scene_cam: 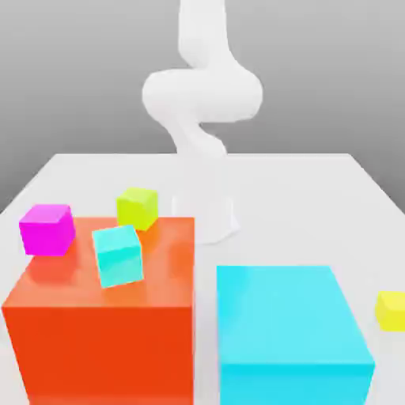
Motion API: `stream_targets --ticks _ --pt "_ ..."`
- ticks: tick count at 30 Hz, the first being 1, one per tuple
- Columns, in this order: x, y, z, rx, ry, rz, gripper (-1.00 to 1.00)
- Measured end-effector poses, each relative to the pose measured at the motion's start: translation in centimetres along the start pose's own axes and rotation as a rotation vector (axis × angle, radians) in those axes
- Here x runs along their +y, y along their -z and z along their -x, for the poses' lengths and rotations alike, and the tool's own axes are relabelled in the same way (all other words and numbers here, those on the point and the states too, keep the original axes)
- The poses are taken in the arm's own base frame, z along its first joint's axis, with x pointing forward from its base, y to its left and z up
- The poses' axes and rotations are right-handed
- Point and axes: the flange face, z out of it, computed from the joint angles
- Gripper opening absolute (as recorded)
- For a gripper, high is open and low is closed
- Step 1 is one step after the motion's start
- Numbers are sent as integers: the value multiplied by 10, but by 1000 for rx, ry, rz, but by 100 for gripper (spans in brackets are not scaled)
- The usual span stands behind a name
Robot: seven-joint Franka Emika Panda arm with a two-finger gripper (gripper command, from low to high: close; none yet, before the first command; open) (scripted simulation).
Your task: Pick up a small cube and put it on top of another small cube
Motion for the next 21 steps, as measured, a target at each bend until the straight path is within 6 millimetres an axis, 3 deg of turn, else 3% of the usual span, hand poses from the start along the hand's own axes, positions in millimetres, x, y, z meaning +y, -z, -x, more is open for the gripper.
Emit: stream_targets --ticks 4,9,16,21 --pt "-28 -81 40 -155 180 0 0" --pt "-55 -168 116 -327 408 4 0" --pt "-65 -262 253 -538 744 20 0" --pt "-49 -304 369 -671 1019 31 0"
